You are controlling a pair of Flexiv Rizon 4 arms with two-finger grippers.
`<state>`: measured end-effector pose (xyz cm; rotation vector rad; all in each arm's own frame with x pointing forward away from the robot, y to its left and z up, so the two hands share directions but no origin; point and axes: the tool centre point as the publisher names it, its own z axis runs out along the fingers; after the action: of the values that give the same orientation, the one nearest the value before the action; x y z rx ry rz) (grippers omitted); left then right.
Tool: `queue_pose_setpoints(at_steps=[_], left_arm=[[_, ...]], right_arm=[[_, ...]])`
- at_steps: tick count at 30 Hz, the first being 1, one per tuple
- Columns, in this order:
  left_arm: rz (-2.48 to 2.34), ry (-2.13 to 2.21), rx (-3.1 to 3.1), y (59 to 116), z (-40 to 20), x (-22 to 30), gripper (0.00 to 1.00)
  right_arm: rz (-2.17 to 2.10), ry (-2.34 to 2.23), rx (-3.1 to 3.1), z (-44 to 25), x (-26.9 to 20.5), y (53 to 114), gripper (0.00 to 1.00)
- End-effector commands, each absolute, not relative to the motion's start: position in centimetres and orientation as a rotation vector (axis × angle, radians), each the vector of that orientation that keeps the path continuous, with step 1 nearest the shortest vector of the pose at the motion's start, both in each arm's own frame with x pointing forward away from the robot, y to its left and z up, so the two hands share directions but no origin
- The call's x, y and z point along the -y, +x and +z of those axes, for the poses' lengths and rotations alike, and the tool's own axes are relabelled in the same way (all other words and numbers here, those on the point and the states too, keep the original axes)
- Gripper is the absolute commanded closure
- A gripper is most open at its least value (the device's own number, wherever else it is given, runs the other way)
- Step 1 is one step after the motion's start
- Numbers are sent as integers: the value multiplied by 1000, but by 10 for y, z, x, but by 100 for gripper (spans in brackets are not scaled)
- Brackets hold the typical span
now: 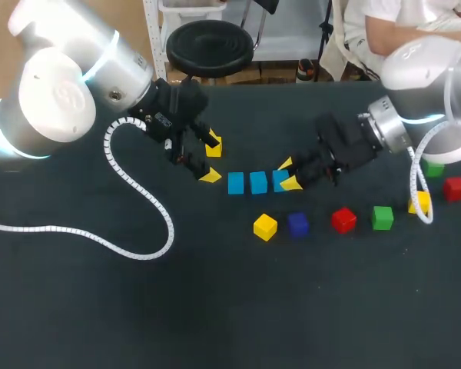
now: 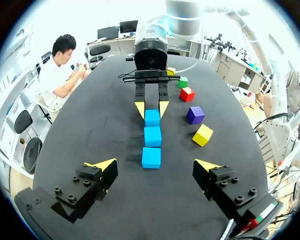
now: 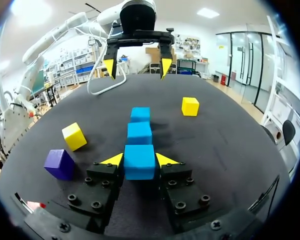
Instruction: Place the blue cubes, place green cubes on the blue cubes, place the yellow cubes on the green cubes, then place the red cubes on the yellow cubes, and place purple cube on the red cubes.
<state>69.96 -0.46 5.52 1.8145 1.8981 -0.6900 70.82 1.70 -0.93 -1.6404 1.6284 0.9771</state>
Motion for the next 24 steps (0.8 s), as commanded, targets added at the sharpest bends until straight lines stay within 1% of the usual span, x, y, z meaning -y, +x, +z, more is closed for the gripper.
queue_pose_setpoints(at_steps=[1,24], left_arm=[[-690,1814,-1894,699,55,3,0],[-690,1814,-1894,699,55,3,0]], right_arm=[[980,-1646,-1627,-9,-19,711,100],[984,-1626,-1627,-10,-18,709,100]])
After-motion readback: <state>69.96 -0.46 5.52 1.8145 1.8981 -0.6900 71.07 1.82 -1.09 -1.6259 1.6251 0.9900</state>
